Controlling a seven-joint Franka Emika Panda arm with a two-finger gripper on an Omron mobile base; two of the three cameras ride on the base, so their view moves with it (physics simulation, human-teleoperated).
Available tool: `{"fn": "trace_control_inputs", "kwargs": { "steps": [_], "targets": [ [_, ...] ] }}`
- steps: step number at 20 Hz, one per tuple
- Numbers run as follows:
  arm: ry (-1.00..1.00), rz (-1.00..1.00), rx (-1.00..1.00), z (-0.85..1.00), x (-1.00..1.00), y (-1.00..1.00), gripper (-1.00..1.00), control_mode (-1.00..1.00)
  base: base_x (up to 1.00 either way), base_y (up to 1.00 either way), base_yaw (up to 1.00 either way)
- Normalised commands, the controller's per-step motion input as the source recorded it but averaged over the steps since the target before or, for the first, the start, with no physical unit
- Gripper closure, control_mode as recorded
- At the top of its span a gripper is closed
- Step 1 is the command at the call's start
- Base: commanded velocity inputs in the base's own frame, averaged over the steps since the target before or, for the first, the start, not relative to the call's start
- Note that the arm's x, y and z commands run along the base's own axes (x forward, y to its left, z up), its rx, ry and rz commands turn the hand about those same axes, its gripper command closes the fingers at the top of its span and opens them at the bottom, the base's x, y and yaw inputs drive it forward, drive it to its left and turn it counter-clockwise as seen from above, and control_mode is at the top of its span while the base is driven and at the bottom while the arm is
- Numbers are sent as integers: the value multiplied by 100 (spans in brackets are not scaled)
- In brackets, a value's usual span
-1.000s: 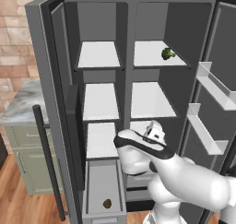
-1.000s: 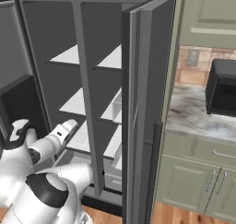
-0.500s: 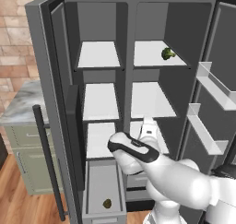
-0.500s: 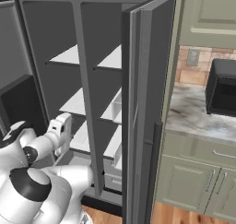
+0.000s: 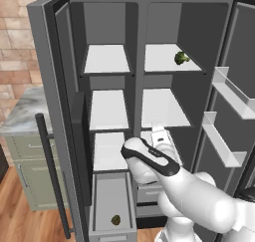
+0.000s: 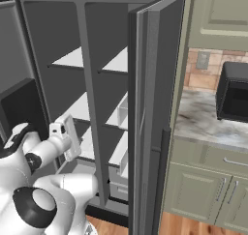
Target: Take the kiwi and broccoli from the fridge shelf and place them in the freezer drawer to begin freezing them.
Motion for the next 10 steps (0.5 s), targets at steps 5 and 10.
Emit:
{"fn": "trace_control_inputs", "kwargs": {
  "steps": [5,10],
  "targets": [
    [8,-6,-41,54,-17,-33,-100,-100,0,0,0],
    [11,-11,-47,52,-13,-19,-100,-100,0,0,0]
  ]
}}
